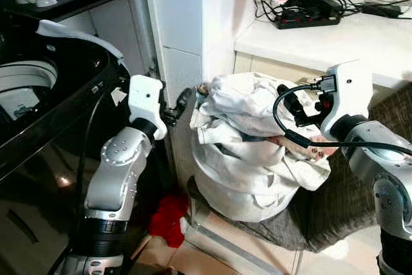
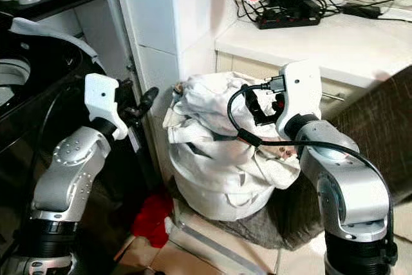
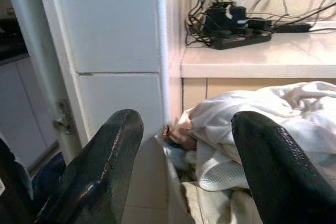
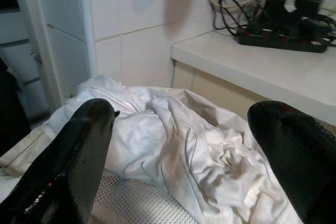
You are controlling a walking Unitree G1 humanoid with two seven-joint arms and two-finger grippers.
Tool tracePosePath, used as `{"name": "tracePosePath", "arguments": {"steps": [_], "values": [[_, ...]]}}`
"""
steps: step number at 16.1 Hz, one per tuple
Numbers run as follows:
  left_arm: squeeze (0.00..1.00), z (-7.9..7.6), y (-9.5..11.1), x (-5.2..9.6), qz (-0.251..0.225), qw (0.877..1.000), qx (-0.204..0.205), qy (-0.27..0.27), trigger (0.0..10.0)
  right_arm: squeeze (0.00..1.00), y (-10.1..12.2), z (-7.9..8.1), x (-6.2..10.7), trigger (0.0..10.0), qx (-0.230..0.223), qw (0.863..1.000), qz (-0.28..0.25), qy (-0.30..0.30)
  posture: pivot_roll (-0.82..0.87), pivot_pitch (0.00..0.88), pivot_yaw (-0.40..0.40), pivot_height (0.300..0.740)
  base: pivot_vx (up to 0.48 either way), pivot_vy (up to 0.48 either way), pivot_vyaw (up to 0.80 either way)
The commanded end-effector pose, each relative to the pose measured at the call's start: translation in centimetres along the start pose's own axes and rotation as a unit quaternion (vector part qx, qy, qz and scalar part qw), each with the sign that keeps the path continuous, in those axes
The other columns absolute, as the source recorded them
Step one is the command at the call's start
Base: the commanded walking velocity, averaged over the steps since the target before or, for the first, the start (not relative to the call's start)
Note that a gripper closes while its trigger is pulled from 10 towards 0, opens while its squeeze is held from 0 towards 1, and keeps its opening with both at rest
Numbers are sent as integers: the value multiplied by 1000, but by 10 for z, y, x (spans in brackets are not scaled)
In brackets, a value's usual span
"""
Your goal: Clothes washing
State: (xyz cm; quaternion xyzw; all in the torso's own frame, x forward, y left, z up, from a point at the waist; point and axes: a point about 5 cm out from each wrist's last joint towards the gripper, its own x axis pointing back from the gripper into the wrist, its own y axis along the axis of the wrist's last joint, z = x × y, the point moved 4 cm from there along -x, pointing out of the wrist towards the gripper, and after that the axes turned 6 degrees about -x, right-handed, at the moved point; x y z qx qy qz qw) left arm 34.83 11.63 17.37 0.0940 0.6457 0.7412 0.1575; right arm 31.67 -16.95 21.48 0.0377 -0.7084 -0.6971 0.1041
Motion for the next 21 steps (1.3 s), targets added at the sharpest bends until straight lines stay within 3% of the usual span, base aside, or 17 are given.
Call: {"name": "tracePosePath", "arguments": {"steps": [1, 5, 8, 12, 19, 21], "values": [[0, 2, 6, 0, -10, 1000, -7, 1, 10000, 0, -1, 2, -1, 10000, -14, 1000, -11, -10, -56, 0, 26, 740, 0, 356, 0], [0, 4, 6, 0, -11, 1000, -8, 3, 10000, 0, -4, 6, -1, 10000, -22, 1000, -14, -9, -55, 0, 24, 740, 0, 357, 0], [0, 3, 7, -3, -3, 997, -70, 15, 10000, 0, -2, 5, -2, 10000, -21, 1000, -20, -12, -53, 0, 24, 740, 0, -320, 0], [0, 7, 9, -5, -7, 999, -17, 34, 10000, 0, -5, 3, 0, 10000, -19, 999, -18, -17, -54, 0, 28, 740, 0, -240, 0], [0, 6, 14, -5, -21, 999, -22, 26, 10000, 0, -7, 8, 0, 10000, -9, 1000, -13, -4, -56, 0, 27, 740, 0, 0, 0], [0, 8, 15, -5, -21, 999, -16, 29, 10000, 0, -8, 9, 0, 10000, -4, 1000, -8, 0, -56, 0, 28, 740, 373, 0, 800]]}}
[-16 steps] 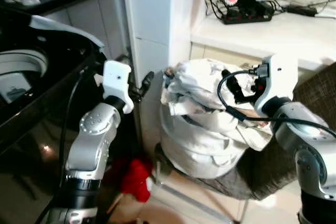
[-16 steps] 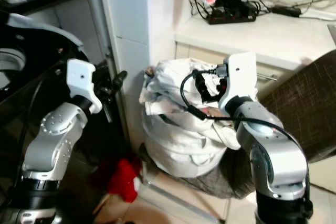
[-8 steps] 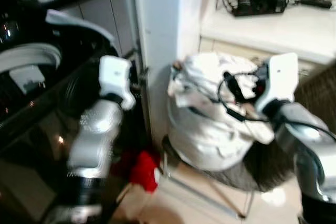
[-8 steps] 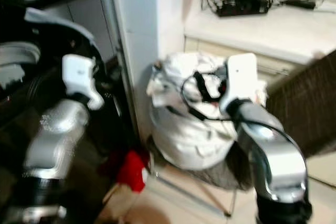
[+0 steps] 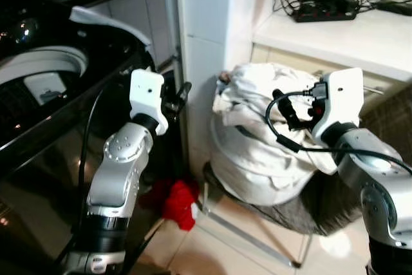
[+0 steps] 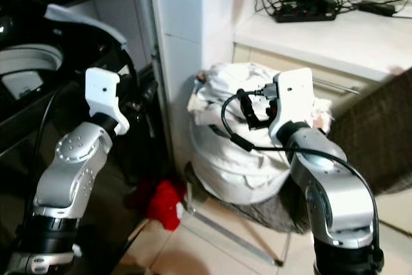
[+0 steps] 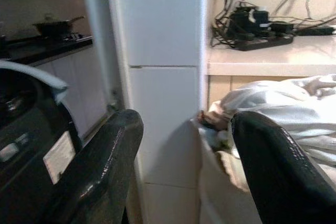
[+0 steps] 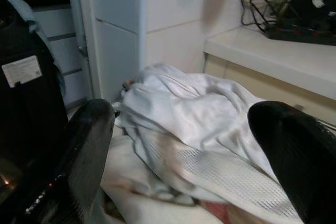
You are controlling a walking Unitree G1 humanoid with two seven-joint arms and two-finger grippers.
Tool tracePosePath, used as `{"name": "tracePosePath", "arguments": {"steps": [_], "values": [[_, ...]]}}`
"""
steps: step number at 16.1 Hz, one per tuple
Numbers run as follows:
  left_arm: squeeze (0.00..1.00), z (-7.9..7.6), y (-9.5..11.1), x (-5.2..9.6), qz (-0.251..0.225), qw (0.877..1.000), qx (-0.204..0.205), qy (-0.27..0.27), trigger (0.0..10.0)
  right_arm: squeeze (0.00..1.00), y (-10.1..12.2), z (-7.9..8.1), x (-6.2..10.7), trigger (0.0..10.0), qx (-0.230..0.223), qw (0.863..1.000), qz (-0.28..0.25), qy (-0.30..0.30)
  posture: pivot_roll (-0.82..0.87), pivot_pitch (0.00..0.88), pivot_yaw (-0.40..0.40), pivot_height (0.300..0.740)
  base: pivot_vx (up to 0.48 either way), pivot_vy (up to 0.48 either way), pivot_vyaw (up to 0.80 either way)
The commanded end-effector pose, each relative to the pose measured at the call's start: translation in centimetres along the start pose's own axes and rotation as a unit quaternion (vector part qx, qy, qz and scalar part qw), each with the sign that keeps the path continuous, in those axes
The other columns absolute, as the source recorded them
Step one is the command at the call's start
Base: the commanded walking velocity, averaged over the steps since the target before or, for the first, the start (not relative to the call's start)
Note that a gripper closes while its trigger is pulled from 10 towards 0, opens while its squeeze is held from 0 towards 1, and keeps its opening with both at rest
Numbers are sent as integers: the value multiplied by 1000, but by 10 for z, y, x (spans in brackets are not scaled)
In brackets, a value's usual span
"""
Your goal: Clothes washing
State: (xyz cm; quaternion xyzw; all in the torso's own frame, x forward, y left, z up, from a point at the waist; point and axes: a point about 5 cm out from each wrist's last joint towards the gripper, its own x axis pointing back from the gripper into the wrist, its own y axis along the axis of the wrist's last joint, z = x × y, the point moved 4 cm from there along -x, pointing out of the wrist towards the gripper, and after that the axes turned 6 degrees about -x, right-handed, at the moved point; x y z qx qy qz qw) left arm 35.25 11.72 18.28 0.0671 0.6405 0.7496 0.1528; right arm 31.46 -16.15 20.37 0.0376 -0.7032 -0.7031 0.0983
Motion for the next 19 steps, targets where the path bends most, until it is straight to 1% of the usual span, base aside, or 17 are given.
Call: {"name": "tracePosePath", "arguments": {"steps": [1, 2, 3, 4, 10, 12, 13, 14, 16, 17, 18, 19], "values": [[0, 6, 7, -2, -8, 1000, -2, 8, 10000, 0, 4, 0, 1, 10000, 7, 1000, -6, -3, -56, 0, 28, 740, 394, 0, 800], [0, 6, 7, -2, -8, 1000, -1, 8, 10000, 0, 4, -1, 1, 10000, 7, 1000, -10, -7, -56, 0, 28, 740, 390, 0, 619], [0, 6, 5, -1, -7, 1000, -1, 6, 10000, 0, 5, -6, 1, 10000, -9, 1000, -13, -21, -56, 0, 28, 740, 394, 0, 0], [0, 5, 5, -1, -5, 1000, 1, 4, 10000, 0, 5, -7, 1, 10000, -10, 1000, -13, -25, -56, 0, 28, 740, 394, 0, 0], [0, 5, 4, -1, -3, 1000, -1, 5, 10000, 0, 5, -7, 2, 10000, -6, 1000, -13, -21, -63, 0, 38, 740, 390, 0, 0], [0, 7, 4, 0, -2, 1000, -2, 7, 10000, 0, 5, 2, 3, 10000, 4, 1000, -7, 10, -58, 0, 37, 740, 388, 0, 800], [0, 9, 4, 0, -4, 1000, 2, 10, 10000, 0, 5, 2, 3, 10000, 7, 1000, -9, 8, -58, 0, 37, 740, 311, 0, 800], [0, 10, 4, 1, -4, 1000, 5, 12, 10000, 0, 4, -1, 3, 10000, -5, 1000, -10, -4, -54, 0, 40, 740, 0, 0, 0], [0, 5, 4, 2, -4, 1000, 2, -15, 10000, 0, 0, -5, 4, 10000, -15, 1000, -2, -20, -55, 0, 44, 740, 0, 0, 0], [0, -6, 4, 6, -6, 998, 10, -63, 10000, 0, -3, -12, 6, 10000, -8, 999, 19, -45, -59, 0, 48, 740, 0, 0, 0], [0, -11, 4, 8, -8, 996, 11, -83, 10000, 0, -5, -16, 7, 10000, -8, 998, 34, -54, -62, 0, 50, 740, 0, 0, 0], [0, -17, 3, 11, -8, 994, 16, -110, 10000, 0, -7, -26, 10, 10000, -27, 995, 59, -80, -64, 0, 51, 740, 0, 0, 0]]}}
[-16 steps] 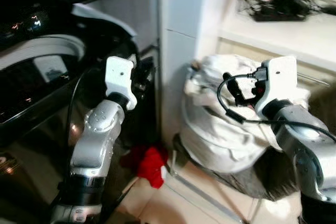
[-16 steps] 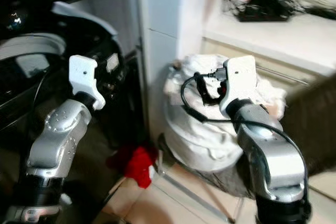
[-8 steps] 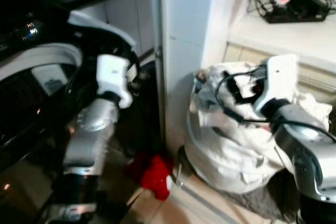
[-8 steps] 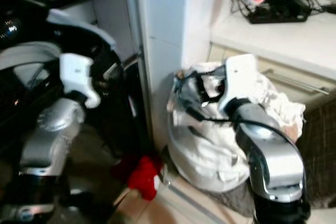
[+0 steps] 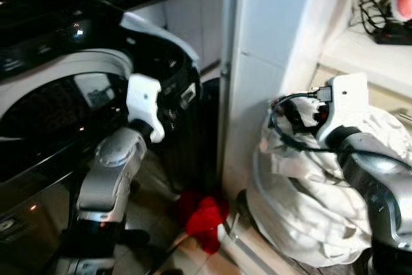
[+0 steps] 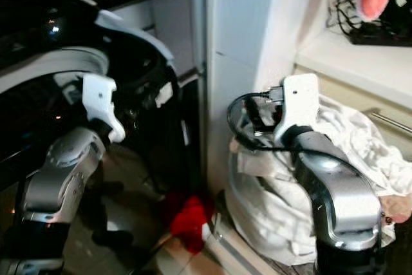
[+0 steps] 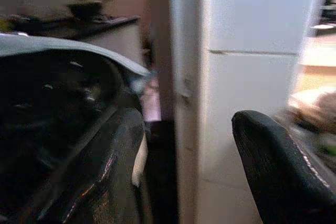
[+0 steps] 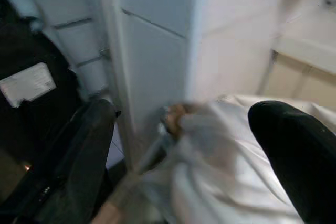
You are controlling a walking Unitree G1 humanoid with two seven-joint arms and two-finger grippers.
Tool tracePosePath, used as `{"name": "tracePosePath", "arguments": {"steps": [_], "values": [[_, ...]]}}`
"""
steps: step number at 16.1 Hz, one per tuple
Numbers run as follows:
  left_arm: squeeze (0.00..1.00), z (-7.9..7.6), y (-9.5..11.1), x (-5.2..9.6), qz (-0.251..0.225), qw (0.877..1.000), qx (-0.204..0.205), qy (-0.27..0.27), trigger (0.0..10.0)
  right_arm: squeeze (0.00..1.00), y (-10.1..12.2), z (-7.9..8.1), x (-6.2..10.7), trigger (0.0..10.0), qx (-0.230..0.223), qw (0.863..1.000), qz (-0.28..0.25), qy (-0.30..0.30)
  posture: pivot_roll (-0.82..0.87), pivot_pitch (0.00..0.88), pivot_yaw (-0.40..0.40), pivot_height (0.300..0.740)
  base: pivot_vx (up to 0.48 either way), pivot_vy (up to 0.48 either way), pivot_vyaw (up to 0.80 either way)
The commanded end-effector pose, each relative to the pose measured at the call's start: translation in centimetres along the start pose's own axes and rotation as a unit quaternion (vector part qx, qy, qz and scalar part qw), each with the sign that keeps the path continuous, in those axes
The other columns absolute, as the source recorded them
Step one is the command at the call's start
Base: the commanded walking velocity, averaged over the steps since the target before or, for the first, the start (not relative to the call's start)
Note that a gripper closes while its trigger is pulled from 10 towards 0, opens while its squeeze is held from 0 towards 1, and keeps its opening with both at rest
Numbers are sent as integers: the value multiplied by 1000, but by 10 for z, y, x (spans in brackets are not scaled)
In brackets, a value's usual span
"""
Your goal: Clothes washing
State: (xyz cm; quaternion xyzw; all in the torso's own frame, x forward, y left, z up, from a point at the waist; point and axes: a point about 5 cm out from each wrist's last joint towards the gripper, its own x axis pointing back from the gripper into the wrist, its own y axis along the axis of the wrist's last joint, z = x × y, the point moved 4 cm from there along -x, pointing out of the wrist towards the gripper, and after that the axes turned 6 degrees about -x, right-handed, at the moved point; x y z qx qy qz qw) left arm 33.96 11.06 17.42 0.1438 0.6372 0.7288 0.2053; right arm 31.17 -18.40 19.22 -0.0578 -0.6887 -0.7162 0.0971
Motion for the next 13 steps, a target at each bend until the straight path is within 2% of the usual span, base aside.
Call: {"name": "tracePosePath", "arguments": {"steps": [1, 3, 5, 6, 8, 9, 10, 11, 13], "values": [[0, -11, 9, 0, -14, 999, -2, -39, 10000, 1000, 6, -13, 6, 10000, -9, 1000, 6, -25, -67, 0, 53, 740, 0, 0, 0], [0, -21, 8, 3, -12, 997, 3, -82, 10000, 1000, 10, -32, 9, 10000, 13, 997, 30, -70, -73, 0, 53, 740, 0, 0, 0], [0, -29, 10, 6, -13, 993, 18, -117, 10000, 1000, 12, -43, 13, 10000, 26, 994, 57, -94, -70, 0, 49, 740, 0, 0, 0], [0, -37, 11, 13, -10, 986, 34, -162, 10000, 1000, 9, -51, 17, 10000, 35, 990, 84, -109, -69, 0, 45, 740, 0, 0, 0], [0, -44, 10, 22, -6, 978, 43, -203, 10000, 1000, 5, -64, 19, 10000, 36, 986, 102, -127, -73, 0, 48, 740, 0, 0, 0], [0, -41, 6, 22, 0, 980, 44, -195, 10000, 0, 0, -76, 14, 10000, 64, 983, 105, -136, -74, 0, 52, 740, 0, 0, 0], [0, -39, 5, 21, 2, 982, 44, -186, 10000, 0, -3, -78, 10, 10000, 70, 983, 107, -128, -74, 0, 52, 740, 0, 0, 0], [0, -36, 7, 17, 2, 984, 46, -170, 10000, 0, -15, -86, 4, 10000, 82, 981, 134, -116, -70, 0, 47, 740, 0, 0, 0], [0, -37, 8, 15, 4, 985, 45, -167, 10000, 0, -25, -88, 2, 10000, 74, 978, 165, -108, -59, 0, 37, 740, 0, 0, 0]]}}
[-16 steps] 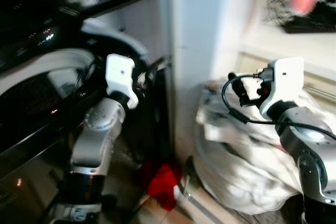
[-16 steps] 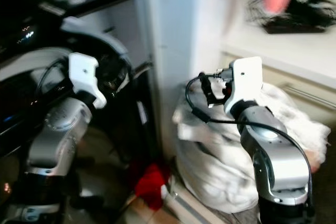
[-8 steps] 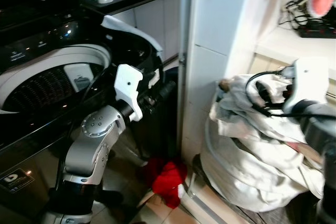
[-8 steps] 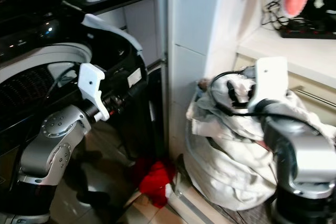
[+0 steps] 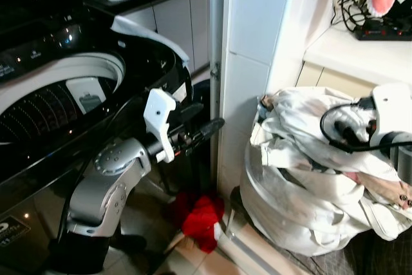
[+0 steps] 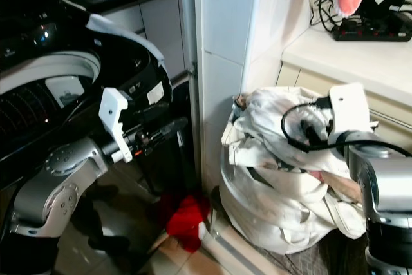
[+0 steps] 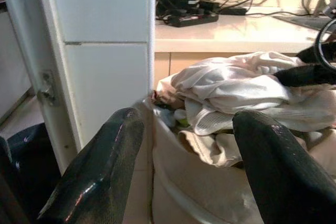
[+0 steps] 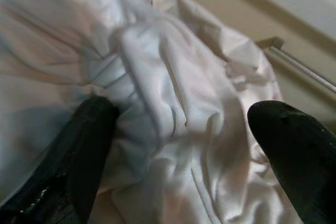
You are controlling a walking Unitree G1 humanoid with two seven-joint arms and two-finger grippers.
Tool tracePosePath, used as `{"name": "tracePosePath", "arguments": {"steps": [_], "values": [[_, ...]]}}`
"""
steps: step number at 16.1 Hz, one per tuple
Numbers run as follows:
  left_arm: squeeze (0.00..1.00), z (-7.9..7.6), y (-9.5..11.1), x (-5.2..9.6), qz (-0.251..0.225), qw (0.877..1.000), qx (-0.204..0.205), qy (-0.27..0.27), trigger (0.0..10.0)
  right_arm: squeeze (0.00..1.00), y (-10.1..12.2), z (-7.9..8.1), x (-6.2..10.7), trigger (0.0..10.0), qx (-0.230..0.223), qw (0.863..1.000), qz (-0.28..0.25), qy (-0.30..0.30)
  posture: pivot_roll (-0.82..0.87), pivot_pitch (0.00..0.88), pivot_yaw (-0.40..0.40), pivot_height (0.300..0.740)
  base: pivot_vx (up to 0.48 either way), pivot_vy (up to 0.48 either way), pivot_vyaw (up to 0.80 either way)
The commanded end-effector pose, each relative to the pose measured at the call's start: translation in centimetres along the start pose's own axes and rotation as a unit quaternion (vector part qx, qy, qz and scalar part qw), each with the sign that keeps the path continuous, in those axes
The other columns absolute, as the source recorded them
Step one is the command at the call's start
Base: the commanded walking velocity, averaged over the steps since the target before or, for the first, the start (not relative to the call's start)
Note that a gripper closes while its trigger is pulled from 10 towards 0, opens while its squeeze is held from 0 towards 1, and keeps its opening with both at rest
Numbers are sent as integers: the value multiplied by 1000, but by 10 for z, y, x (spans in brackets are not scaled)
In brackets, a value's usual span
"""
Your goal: Clothes washing
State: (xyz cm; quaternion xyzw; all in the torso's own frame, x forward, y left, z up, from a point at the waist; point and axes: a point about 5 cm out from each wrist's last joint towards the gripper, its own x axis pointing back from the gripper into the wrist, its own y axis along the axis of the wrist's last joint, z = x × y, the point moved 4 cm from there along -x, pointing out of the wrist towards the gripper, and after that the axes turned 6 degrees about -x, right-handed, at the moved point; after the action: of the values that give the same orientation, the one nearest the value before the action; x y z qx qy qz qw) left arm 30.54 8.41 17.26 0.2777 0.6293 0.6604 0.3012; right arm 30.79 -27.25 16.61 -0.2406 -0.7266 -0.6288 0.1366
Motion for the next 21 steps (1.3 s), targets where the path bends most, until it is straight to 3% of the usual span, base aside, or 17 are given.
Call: {"name": "tracePosePath", "arguments": {"steps": [1, 2, 3, 9, 21], "values": [[0, 1, 3, -1, 3, 1000, -7, 2, 10000, 0, -3, 1, -1, 4549, -10, 1000, 16, 12, -51, 0, 29, 740, 0, 0, 0], [0, 0, 3, 0, 4, 1000, -6, 0, 10000, 0, -5, 2, -1, 314, -16, 999, 26, 19, -46, 0, 23, 740, 0, 0, 0], [0, -1, 2, 2, 4, 1000, -5, -1, 10000, 0, -11, 3, -1, 0, -6, 999, 37, 34, -44, 0, 21, 740, 0, 0, 0], [0, -6, 3, 1, 4, 1000, -6, -20, 10000, 0, -14, -4, -1, 0, -17, 999, 38, 34, -56, 0, 34, 740, 0, 0, 0], [0, -2, 3, -1, 7, 1000, -15, -7, 10000, 0, -9, -3, 1, 0, -42, 998, 15, 47, -55, 0, 39, 740, 0, 0, 0]]}}
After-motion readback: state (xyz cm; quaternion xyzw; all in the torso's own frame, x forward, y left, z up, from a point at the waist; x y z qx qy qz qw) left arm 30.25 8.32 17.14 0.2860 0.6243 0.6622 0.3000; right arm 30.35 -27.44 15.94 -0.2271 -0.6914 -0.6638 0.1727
